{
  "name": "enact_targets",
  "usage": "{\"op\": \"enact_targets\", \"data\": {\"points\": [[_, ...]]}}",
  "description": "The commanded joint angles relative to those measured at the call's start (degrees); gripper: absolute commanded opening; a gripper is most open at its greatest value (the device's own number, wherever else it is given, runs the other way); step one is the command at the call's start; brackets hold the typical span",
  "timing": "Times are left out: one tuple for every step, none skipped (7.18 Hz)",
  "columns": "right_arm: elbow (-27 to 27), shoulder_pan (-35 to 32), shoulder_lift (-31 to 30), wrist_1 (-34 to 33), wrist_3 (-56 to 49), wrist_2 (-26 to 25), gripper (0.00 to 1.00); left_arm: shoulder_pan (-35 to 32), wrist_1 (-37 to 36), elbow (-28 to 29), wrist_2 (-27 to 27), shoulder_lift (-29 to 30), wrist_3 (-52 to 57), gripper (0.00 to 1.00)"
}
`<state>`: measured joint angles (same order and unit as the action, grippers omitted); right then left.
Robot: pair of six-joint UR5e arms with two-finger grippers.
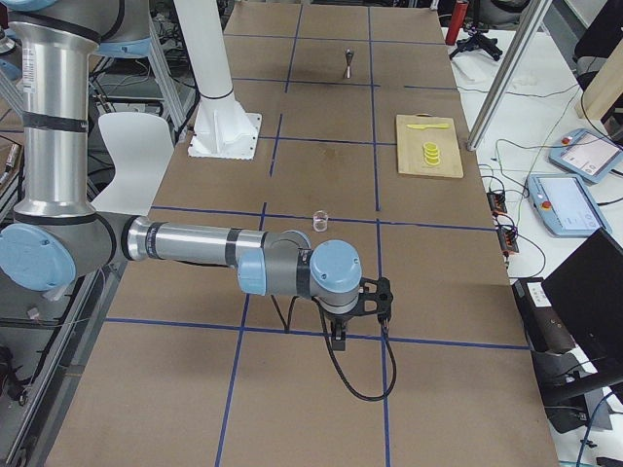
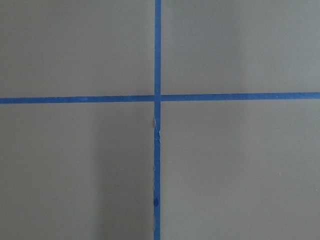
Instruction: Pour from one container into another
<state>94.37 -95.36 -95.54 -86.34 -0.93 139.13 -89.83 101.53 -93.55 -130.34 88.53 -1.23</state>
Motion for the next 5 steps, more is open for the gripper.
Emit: {"op": "enact_targets", "data": {"points": [[-0.07,0.00,-0.09,0.03,-0.04,0.00,1.00,0.00,0.15,0.13,0.00,0.07,0.00,1.00],[-0.15,0.00,0.00,0.03,-0.04,-0.09,1.00,0.00,0.59,0.13,0.00,0.07,0.00,1.00],[-0.15,0.00,-0.09,0.03,-0.04,-0.09,1.00,0.00,0.59,0.13,0.00,0.07,0.00,1.00],[-0.24,0.00,-0.09,0.03,-0.04,-0.09,1.00,0.00,0.59,0.21,0.00,0.07,0.00,1.00],[-0.16,0.00,-0.18,0.12,-0.04,0.00,1.00,0.00,0.94,0.21,0.00,0.07,0.00,1.00]]}}
